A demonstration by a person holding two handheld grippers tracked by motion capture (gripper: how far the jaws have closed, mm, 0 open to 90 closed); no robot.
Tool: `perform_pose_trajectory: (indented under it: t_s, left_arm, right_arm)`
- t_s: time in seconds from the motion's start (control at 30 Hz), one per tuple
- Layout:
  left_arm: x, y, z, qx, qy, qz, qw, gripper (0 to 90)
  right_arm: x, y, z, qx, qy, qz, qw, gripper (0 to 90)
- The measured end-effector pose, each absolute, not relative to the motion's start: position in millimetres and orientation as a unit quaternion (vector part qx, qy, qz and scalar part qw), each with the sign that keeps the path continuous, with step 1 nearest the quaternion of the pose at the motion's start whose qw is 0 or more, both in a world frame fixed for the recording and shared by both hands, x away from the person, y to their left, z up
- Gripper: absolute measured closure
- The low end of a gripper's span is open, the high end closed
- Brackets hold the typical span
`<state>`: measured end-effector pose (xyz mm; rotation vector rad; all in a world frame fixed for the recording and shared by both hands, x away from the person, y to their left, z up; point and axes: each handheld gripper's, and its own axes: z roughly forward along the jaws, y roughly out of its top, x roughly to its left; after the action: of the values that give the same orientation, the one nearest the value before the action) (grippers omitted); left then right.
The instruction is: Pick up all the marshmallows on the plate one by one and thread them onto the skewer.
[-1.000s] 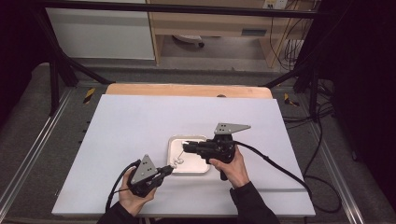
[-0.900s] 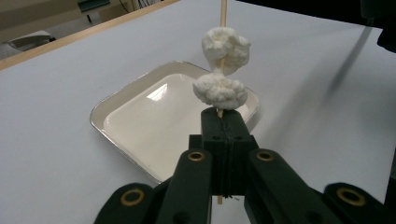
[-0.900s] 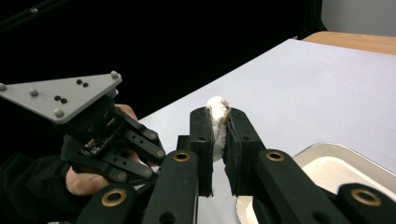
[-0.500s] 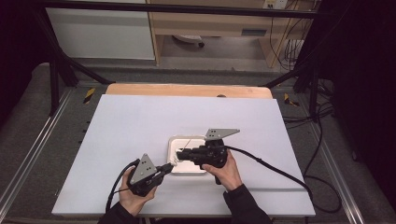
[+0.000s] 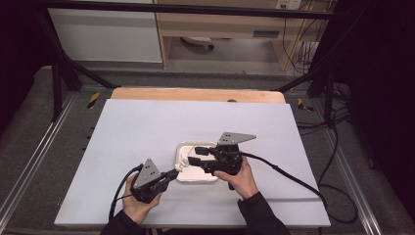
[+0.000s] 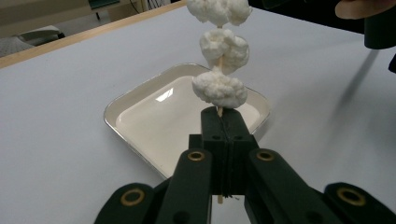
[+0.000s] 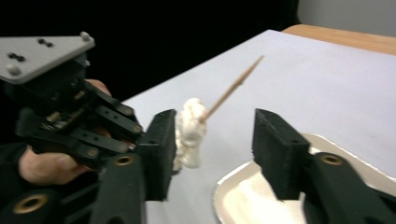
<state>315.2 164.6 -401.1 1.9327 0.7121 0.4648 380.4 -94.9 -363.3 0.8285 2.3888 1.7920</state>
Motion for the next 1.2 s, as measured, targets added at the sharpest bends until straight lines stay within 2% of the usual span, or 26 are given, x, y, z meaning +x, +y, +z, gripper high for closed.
perform_pose_trajectory:
  t_s: [0.3,0.57,0.83,1.2]
  left_arm:
    - [318.3,166.2,-403.1,0.797,0.305,0.183,0.488,89.3]
    - [321.2,168.1,-403.5,0.796,0.315,0.170,0.488,89.2]
    - [323.5,170.8,-400.3,0.795,0.324,0.156,0.488,89.2]
    - [332.9,173.9,-390.8,0.798,0.339,0.152,0.475,89.1]
  right_arm:
    - [383.9,-113.2,-368.1,0.283,0.788,0.541,0.084,20.0]
    - [388.2,-135.9,-381.4,0.303,0.802,0.503,0.105,6.1]
    - [389.4,-163.8,-398.5,0.335,0.814,0.459,0.122,1.0]
    - [383.2,-206.5,-415.7,0.359,0.818,0.428,0.138,0.7]
